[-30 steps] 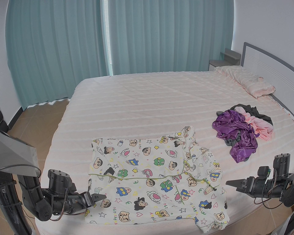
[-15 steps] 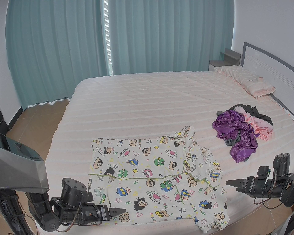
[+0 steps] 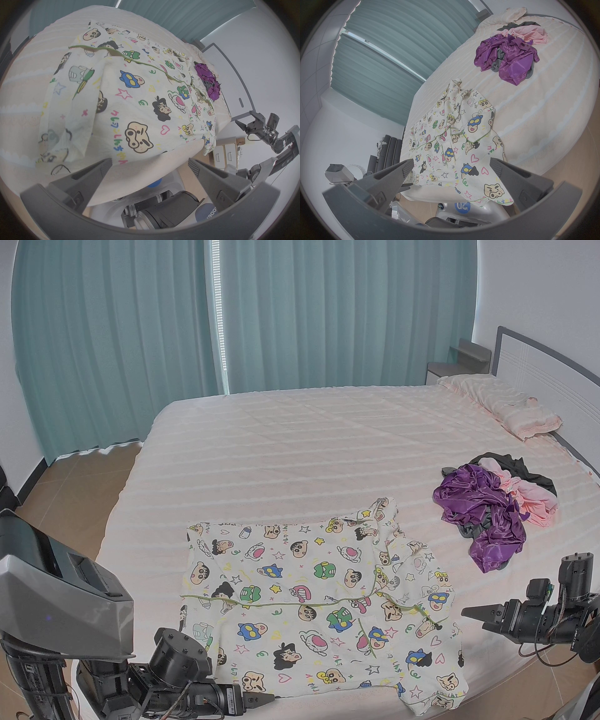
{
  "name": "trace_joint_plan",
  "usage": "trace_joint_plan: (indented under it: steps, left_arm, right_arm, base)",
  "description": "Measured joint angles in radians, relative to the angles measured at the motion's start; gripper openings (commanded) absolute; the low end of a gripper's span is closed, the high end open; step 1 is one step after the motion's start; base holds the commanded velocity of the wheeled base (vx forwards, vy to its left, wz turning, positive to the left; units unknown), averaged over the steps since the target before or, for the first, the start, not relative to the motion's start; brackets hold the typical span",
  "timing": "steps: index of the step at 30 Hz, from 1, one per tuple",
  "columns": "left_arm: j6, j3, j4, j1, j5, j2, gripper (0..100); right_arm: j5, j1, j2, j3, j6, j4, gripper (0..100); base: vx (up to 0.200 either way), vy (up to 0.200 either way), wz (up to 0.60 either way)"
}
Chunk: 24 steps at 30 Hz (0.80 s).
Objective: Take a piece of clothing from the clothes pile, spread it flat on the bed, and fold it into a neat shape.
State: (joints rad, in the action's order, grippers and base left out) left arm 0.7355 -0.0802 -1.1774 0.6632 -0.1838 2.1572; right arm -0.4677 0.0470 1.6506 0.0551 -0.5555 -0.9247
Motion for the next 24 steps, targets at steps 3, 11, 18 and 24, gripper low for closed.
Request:
trace_joint_plan:
  steps: [3,11,18,24]
  left_arm:
    - [0.01,0.008,-0.009,0.007,0.001,-0.002,100]
    - [0.115,0.056,-0.031,0.008,0.0,-0.153,100]
    - [0.186,0.062,-0.03,-0.053,-0.004,-0.365,100]
    - [0.197,0.063,-0.03,-0.16,0.0,-0.425,100]
  right_arm:
    - [0.0,0.0,-0.001,0.0,0.0,0.0,100]
    - [0.0,0.0,-0.001,0.0,0.0,0.0,100]
    - [0.0,0.0,-0.001,0.0,0.0,0.0,100]
    - [0.0,0.0,-0.001,-0.002,0.0,-0.01,100]
  base:
    - [0.0,0.0,0.0]
    - [0.0,0.0,0.0]
    - [0.0,0.0,0.0]
    - [0.0,0.0,0.0]
